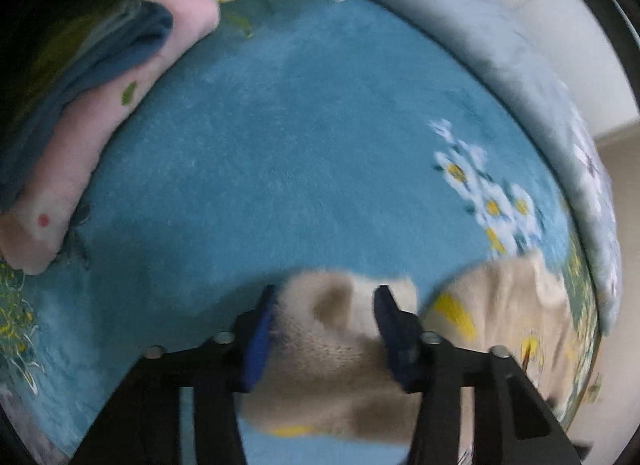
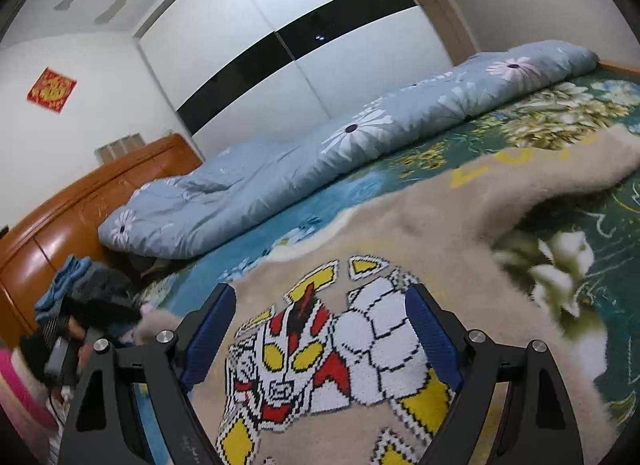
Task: Fold clothes
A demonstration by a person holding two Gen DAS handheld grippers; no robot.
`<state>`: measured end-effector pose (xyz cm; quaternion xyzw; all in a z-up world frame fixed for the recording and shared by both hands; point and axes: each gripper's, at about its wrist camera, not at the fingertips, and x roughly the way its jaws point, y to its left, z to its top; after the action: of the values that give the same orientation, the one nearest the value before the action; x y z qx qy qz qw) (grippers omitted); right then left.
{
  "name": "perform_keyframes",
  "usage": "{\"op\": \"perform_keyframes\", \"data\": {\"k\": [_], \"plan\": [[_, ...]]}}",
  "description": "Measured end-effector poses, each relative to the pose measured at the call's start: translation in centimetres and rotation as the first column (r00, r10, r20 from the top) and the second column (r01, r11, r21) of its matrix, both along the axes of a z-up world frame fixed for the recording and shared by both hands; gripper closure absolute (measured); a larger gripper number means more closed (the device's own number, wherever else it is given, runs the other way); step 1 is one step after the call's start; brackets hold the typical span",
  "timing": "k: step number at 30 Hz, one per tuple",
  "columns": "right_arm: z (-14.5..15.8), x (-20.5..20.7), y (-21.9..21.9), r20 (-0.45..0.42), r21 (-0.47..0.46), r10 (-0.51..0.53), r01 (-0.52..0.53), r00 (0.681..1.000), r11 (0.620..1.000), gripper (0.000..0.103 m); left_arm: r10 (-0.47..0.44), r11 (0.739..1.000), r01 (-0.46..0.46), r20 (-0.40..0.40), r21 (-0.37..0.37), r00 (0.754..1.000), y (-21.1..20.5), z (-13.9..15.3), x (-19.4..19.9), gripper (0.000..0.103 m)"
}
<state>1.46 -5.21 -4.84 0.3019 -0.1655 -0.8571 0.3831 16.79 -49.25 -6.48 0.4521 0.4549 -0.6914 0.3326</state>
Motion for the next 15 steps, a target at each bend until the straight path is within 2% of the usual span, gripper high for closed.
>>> {"op": "perform_keyframes", "data": {"k": [5,8,10,11,15], "plan": [[-0.4,-0.4,-0.1,0.036,-0.004,-0.003,0.004,0.999,1.0,0.015,-0.13,0.99,0.121,-0.138,-0.076,0.982,6.4,1.7,4.3,0.061],[-0.8,-0.4,-0.8,0.062,0.014,0.026,-0.027,0.998,1.0,0.015,-0.174,0.985,0.171,-0.181,-0.035,0.968,9.9,0.1,6.0,0.06],[-1.2,-0.4,-1.2,0.081,0.029,0.04,-0.042,0.996,0.999,0.015,-0.183,0.983,0.184,-0.178,-0.011,0.967,11.5,-1.4,6.4,0.06],[-1.5,-0.6,-1.4,0.1,0.044,0.043,-0.048,0.994,0.998,0.015,-0.18,0.984,0.178,-0.176,-0.025,0.968,12.0,-1.8,6.6,0.06],[-3.0,-1.2,-2.1,0.194,0.141,0.046,-0.074,0.98,0.987,0.015,-0.196,0.974,0.185,-0.079,-0.132,0.977,13.3,-1.2,5.6,0.06]]}}
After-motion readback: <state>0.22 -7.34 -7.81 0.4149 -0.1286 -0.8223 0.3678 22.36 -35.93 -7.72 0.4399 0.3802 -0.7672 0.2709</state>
